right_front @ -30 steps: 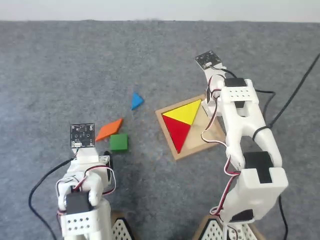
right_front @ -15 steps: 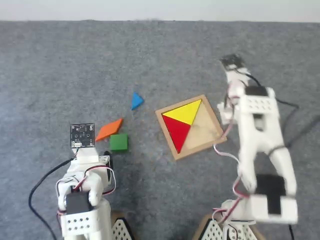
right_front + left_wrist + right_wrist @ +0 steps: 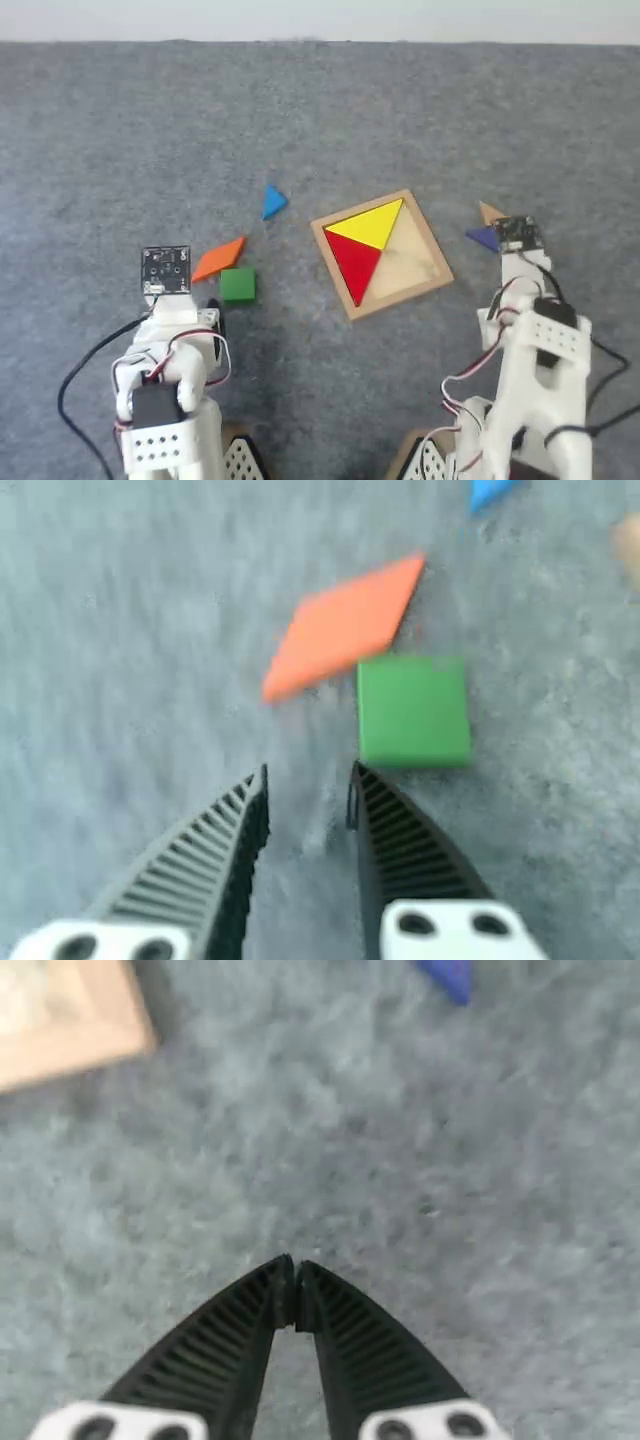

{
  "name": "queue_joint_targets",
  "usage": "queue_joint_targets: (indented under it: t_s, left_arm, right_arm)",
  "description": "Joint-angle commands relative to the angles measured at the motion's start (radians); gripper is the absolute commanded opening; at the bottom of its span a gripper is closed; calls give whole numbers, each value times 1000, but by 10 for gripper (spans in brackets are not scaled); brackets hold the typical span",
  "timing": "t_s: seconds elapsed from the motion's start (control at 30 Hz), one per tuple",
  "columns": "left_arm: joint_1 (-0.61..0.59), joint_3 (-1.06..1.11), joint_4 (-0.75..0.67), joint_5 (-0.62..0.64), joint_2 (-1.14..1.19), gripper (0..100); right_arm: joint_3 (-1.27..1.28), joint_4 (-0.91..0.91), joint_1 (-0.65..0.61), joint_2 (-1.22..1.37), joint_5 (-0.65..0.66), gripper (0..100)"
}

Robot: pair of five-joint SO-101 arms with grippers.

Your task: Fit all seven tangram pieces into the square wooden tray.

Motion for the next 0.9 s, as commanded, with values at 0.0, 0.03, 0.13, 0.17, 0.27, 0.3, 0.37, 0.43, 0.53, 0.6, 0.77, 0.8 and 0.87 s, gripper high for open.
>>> queue_joint_targets:
  t_s: [0.0, 0.03, 0.13, 0.17, 0.27, 0.3, 0.37, 0.43, 0.53, 0.6, 0.77, 0.8, 0.87]
  left_arm:
    - [-87, -42, -183, -324, -21, 126]
    - [-130, -64, -216, -356, -21, 126]
    - [-187, -182, -213, -364, -3, 128]
    - [-196, -236, -172, -377, 26, 129]
    - [-203, -421, -72, -434, 227, 130]
    - [-203, -493, -49, -450, 324, 130]
    - [-198, -653, -6, -486, 557, 130]
    - [-190, -825, 44, -516, 804, 130]
    - [-127, -1056, 144, -546, 1138, 131]
    - [-64, -1165, 186, -546, 1306, 145]
    - [74, -1241, 160, -551, 1576, 215]
    - [89, -1233, 133, -549, 1605, 216]
    - [101, -1207, 81, -549, 1642, 217]
  right_arm:
    - [57, -31, 28, -77, 20, 8]
    - [69, -36, 28, -77, 20, 9]
    - [74, -45, 33, -79, 17, 12]
    - [75, -45, 30, -81, 15, 12]
    - [80, -45, 31, -82, 14, 11]
    - [80, -45, 31, -82, 14, 10]
    - [81, -45, 28, -79, 18, 9]
    - [81, -45, 28, -79, 18, 9]
    - [81, -45, 28, -79, 17, 9]
    - [81, -45, 28, -79, 17, 9]
    - [81, -45, 28, -79, 17, 9]
    - [81, -45, 28, -79, 17, 9]
    - [81, -45, 28, -79, 17, 9]
